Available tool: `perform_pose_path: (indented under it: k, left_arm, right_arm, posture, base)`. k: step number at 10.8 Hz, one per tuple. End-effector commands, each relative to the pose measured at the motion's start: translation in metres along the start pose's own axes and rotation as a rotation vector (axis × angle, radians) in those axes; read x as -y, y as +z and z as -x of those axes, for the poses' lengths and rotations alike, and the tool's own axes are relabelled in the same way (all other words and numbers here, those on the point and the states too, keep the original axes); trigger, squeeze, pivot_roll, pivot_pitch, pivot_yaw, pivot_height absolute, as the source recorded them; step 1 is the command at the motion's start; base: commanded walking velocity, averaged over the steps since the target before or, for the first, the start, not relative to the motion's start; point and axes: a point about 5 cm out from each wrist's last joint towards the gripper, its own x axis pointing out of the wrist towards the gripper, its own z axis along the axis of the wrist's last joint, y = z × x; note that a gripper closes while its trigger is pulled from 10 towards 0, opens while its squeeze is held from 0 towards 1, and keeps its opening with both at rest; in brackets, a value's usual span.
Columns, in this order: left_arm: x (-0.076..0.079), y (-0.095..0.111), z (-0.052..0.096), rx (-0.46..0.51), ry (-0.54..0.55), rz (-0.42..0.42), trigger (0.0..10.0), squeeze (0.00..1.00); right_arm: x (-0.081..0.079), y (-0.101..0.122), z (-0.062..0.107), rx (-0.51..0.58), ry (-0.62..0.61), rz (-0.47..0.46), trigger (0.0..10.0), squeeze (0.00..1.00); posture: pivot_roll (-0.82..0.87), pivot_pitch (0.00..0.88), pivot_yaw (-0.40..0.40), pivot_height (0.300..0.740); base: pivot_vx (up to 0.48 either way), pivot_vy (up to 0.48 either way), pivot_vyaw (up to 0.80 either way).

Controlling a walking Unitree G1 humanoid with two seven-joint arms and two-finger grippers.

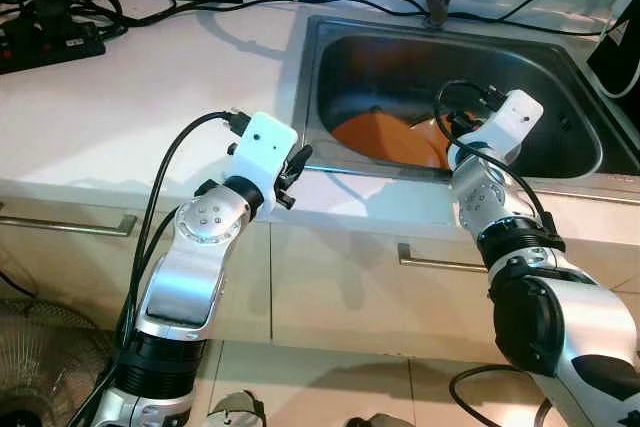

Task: Kitchen organization

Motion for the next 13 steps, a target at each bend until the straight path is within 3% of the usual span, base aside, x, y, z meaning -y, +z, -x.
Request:
perform_pose_path:
  k: [1, 4, 5, 6, 8, 9, 13]
  left_arm:
    - [0.003, 0.002, 0.001, 0.007, -0.009, -0.007, 10.0, 0.0]
    - [-0.012, 0.012, 0.001, 0.142, 0.147, 0.002, 10.0, 0.0]
    - [-0.024, 0.016, 0.001, 0.162, 0.24, -0.018, 10.0, 0.0]
    - [-0.03, 0.019, 0.0, 0.186, 0.281, -0.032, 10.0, 0.0]
    - [-0.043, 0.018, 0.003, 0.251, 0.411, -0.004, 10.0, 0.0]
    - [-0.046, 0.014, 0.005, 0.259, 0.432, 0.006, 10.0, 0.0]
    - [-0.041, 0.004, 0.004, 0.26, 0.422, -0.01, 10.0, 0.0]
  right_arm:
    - [0.001, -0.004, 0.0, -0.017, -0.006, 0.005, 10.0, 0.0]
    - [-0.026, 0.02, 0.011, 0.252, 0.182, 0.208, 10.0, 0.0]
    - [-0.034, 0.025, 0.027, 0.373, 0.258, 0.273, 10.0, 0.0]
    - [-0.035, 0.023, 0.037, 0.412, 0.282, 0.301, 10.0, 0.0]
    - [-0.028, -0.002, 0.071, 0.427, 0.344, 0.375, 10.0, 0.0]
    - [-0.021, -0.017, 0.085, 0.377, 0.346, 0.368, 10.0, 0.0]
    - [-0.03, -0.024, 0.101, 0.341, 0.358, 0.372, 10.0, 0.0]
  posture:
    - [0.08, 0.127, -0.099, 0.74]
    - [0.07, 0.119, -0.098, 0.74]
    - [0.05, 0.116, -0.092, 0.74]
    - [0.05, 0.113, -0.09, 0.74]
    - [0.03, 0.107, -0.089, 0.74]
    - [0.02, 0.099, -0.087, 0.74]
    - [0.01, 0.08, -0.083, 0.74]
  base:
    - [0.0, 0.0, 0.0]
    - [0.0, 0.0, 0.0]
    - [0.0, 0.0, 0.0]
    - [0.0, 0.0, 0.0]
    - [0.0, 0.0, 0.0]
    - [0.0, 0.0, 0.0]
    - [0.0, -0.264, 0.0]
